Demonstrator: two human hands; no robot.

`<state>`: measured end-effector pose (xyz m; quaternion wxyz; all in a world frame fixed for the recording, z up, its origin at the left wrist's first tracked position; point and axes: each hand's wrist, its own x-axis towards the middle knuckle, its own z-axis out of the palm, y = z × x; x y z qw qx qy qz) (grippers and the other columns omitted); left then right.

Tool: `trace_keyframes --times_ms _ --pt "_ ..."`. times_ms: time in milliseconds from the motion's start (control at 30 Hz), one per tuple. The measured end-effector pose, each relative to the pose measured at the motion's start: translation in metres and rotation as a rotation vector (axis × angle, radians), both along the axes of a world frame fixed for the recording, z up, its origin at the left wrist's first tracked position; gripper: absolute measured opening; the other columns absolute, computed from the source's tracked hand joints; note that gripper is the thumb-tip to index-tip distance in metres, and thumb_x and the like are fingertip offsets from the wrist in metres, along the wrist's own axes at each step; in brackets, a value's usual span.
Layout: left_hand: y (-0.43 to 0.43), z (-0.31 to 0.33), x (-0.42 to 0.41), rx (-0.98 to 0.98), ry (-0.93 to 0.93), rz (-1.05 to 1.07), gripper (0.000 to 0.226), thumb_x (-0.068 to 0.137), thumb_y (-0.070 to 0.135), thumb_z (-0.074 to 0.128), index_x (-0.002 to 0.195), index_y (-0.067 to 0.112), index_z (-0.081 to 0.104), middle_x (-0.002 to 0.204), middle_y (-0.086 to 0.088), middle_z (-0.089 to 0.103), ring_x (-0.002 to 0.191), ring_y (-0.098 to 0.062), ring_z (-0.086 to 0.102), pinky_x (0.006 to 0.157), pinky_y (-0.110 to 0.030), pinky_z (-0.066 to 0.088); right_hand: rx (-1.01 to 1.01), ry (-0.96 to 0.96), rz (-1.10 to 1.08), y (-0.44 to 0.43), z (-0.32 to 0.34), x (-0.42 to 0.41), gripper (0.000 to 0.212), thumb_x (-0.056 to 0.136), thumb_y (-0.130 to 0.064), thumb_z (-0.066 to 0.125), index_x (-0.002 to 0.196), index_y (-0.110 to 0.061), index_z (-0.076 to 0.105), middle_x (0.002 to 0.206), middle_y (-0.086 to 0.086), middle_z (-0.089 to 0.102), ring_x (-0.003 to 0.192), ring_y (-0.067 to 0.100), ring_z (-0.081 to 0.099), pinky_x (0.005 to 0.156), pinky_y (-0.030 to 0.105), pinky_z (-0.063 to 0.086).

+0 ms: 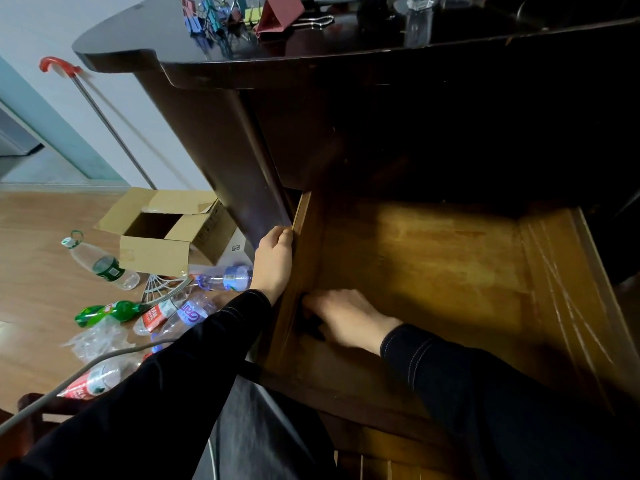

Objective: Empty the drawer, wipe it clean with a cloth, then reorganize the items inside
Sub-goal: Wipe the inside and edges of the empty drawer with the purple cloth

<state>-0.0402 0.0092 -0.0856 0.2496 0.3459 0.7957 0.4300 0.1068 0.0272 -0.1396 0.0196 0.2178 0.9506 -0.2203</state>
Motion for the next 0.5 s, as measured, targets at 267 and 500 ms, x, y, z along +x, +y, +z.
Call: trace_keyframes --times_ms 267,500 --pt "0.002 -0.004 -0.003 0.018 0.034 0.003 0.027 0.101 0.019 0.042 0.099 0.006 0.064 0.100 -0.016 0.067 0.099 -0.033 0.061 0.095 -0.051 0.047 -0.309 0.321 -0.438 0.026 0.003 -0.019 0.021 0.090 -0.017 0.064 0.101 -0.035 0.062 0.102 -0.013 0.067 0.087 0.014 0.063 0.064 0.028 0.049" --pt "0.002 -0.005 -0.005 0.016 0.009 -0.015 0.030 0.103 0.020 0.039 0.105 0.005 0.064 0.105 -0.016 0.068 0.102 -0.032 0.062 0.098 -0.053 0.047 -0.458 0.289 -0.495 0.019 -0.015 -0.020 0.023 0.091 -0.016 0.065 0.097 -0.036 0.057 0.105 -0.009 0.065 0.090 0.015 0.064 0.068 0.026 0.047"
